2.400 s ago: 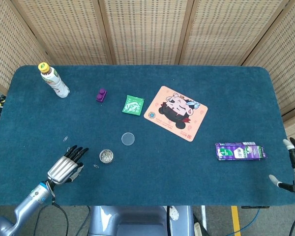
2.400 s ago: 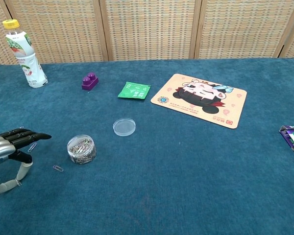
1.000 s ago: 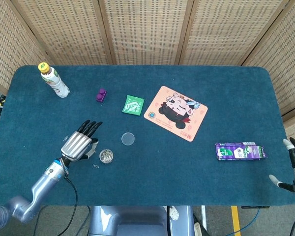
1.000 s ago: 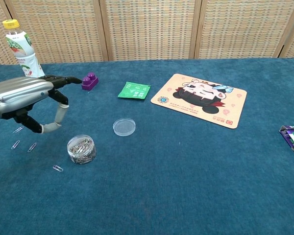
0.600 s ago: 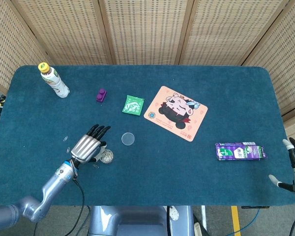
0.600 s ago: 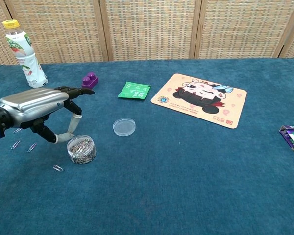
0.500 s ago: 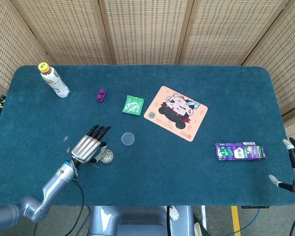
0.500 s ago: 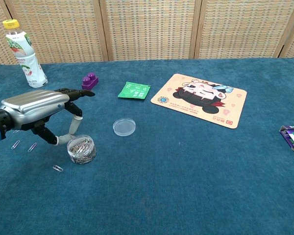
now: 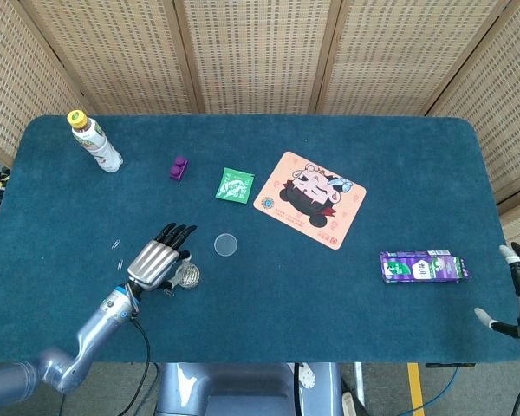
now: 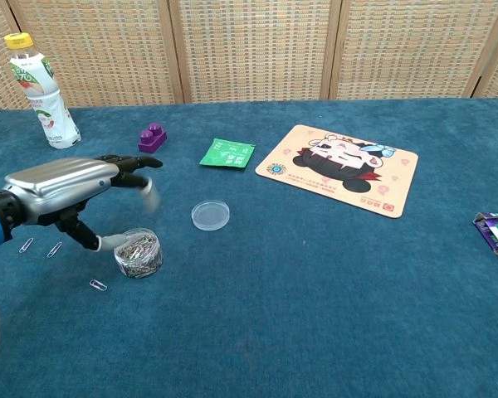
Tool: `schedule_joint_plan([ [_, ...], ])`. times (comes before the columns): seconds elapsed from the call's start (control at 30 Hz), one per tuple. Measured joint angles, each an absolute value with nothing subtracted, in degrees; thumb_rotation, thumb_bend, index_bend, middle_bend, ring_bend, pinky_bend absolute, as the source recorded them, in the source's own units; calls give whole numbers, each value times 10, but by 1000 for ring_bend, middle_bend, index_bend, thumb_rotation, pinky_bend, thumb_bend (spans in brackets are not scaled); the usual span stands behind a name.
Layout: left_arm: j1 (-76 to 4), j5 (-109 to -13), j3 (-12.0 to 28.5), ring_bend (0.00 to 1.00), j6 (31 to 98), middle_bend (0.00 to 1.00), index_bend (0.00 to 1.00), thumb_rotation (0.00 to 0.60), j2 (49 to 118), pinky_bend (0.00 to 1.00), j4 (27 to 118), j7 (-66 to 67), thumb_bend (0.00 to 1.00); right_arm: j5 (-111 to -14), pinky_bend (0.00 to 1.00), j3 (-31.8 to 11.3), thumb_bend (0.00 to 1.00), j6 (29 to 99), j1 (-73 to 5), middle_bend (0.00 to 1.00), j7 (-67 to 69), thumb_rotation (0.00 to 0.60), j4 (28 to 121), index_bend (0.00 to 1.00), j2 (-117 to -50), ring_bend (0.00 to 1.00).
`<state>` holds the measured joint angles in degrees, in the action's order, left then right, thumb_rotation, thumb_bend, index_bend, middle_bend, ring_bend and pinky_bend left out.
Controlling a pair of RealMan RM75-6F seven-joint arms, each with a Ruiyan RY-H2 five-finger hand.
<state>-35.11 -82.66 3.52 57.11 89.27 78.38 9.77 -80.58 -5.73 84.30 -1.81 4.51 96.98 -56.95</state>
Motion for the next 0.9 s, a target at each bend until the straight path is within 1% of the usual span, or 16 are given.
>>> schedule_joint_plan([
  [0.13,-351,-831,33,0,575,0,129,600,889,0,788,91,266,-806,0,-57,0,843,-18,0,46,600,970,25,-569,0],
  [0.47,-351,-837,33,0,587,0,130,600,876,0,798,84,265,-805,0,-58,0,843,-18,0,46,600,969,25,-570,0],
  [0.57,-347,-839,35,0,598,0,178,600,863,0,803,78,265,-805,0,-58,0,843,-18,0,48,600,969,26,-569,0],
  [0.73,-331,-843,26,0,613,0,354,600,811,0,798,61,264,-807,0,-57,0,845,-17,0,50,600,970,25,-568,0],
  [0.8,-323,-844,18,0,614,0,371,600,791,0,781,45,264,-808,0,-57,0,845,-17,0,48,600,971,25,-568,0],
  [0.9,-312,-840,7,0,610,0,387,600,786,0,741,18,263,-809,0,-56,0,846,-17,0,42,600,973,25,-569,0],
])
